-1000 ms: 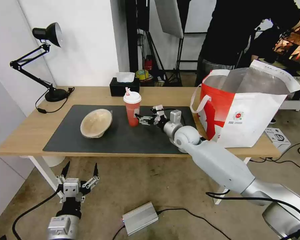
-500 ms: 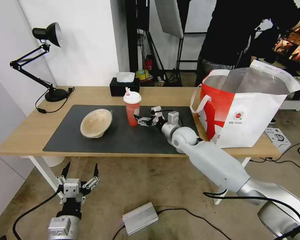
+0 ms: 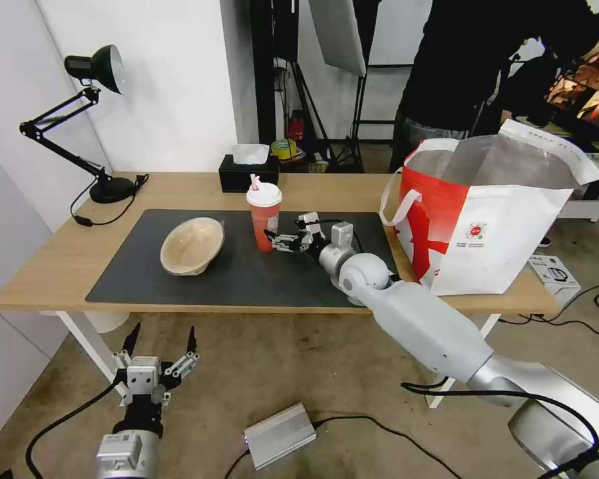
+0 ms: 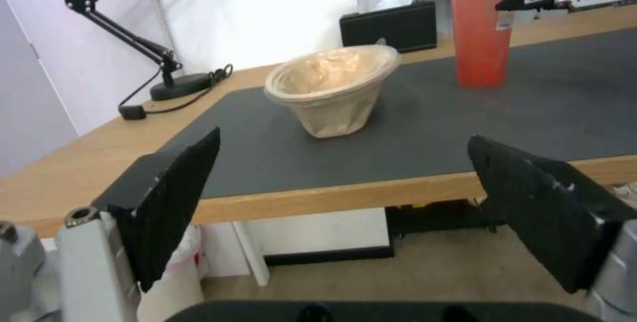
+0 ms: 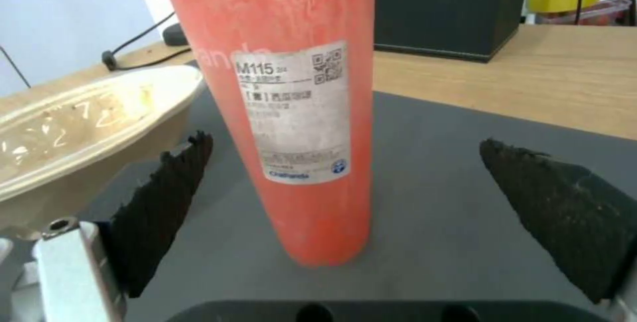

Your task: Pick up the trash from the table and place it into the takeout bag.

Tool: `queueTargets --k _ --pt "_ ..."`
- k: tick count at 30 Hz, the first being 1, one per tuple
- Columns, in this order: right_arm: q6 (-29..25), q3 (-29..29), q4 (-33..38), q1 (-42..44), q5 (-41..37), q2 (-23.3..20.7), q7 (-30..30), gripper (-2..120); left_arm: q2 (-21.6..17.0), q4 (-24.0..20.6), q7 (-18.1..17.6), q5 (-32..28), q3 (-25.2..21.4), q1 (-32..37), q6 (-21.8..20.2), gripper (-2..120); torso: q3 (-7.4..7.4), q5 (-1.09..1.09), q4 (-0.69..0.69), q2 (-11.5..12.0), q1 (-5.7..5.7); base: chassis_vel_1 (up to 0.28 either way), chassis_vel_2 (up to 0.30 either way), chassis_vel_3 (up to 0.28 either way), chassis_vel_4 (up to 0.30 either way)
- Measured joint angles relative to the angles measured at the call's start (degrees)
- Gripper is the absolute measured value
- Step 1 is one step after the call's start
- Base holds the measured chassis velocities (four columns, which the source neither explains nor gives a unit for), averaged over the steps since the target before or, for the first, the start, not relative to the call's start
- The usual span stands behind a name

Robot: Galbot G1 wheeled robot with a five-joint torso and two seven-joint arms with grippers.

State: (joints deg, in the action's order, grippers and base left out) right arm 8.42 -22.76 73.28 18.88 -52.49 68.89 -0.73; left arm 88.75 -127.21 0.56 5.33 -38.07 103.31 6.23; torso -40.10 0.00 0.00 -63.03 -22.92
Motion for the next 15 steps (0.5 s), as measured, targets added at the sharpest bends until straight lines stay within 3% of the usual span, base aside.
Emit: queueTargets --k 15 --pt "-0.81 -0.42 -3.21 -1.23 0.32 1.86 -0.77 100 -0.02 0.02 -0.01 -0.17 -0.14 -0.06 0.02 100 0.0 0.0 0.0 0.0 0.0 0.0 0.0 0.0 0.0"
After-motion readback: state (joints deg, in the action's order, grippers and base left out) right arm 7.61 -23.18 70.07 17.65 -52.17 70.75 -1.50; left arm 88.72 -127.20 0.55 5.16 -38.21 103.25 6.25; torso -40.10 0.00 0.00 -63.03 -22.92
